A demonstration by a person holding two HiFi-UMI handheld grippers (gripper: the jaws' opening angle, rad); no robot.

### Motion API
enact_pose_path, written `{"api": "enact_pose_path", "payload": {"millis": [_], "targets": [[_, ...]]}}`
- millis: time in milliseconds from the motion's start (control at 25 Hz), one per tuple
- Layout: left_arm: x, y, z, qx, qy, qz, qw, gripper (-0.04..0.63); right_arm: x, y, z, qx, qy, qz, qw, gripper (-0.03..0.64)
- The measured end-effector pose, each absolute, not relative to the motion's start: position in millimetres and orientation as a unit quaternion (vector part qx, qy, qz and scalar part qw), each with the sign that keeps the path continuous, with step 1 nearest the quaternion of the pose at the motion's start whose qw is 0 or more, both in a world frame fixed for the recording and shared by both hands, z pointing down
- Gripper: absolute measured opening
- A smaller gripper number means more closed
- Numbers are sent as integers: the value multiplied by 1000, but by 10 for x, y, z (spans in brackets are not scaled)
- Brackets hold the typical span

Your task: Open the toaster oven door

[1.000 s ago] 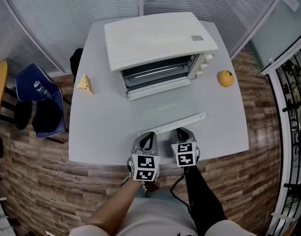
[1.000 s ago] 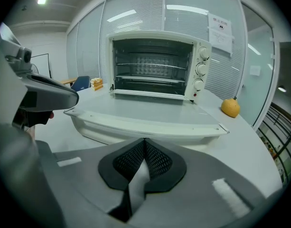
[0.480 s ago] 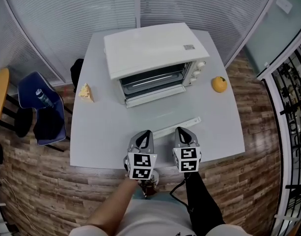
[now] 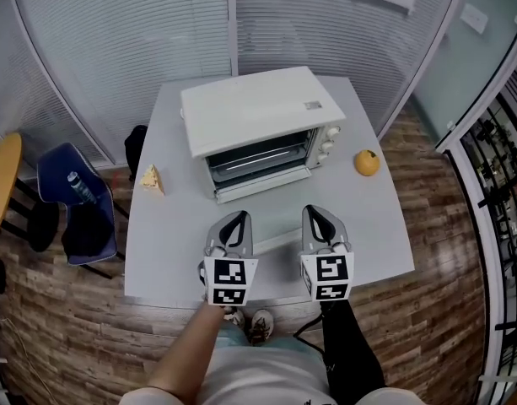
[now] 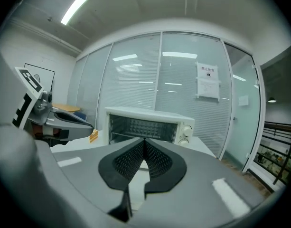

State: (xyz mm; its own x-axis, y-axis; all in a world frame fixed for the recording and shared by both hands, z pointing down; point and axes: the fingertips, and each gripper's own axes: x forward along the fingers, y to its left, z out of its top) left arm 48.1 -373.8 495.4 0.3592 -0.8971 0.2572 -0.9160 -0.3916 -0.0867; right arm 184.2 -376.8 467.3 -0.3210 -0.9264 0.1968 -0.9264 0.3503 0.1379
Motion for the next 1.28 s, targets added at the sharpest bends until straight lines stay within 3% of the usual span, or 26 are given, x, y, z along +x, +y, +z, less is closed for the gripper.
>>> {"api": "enact_pose_path", "payload": {"millis": [560,1040,1280], "targets": [[390,-3787,3859,826,-556,78,-47,57,1870,-3726,3672,573,-816,-64,48,2],[346,-3819,3512,825,-557,61,-72,57,1866,-3772,3369,570,-815,-93,43,2],[281,-3781,3452,821,-563,62,-76,57,1824,-3726,3419,551,-825,-97,72,2]]}}
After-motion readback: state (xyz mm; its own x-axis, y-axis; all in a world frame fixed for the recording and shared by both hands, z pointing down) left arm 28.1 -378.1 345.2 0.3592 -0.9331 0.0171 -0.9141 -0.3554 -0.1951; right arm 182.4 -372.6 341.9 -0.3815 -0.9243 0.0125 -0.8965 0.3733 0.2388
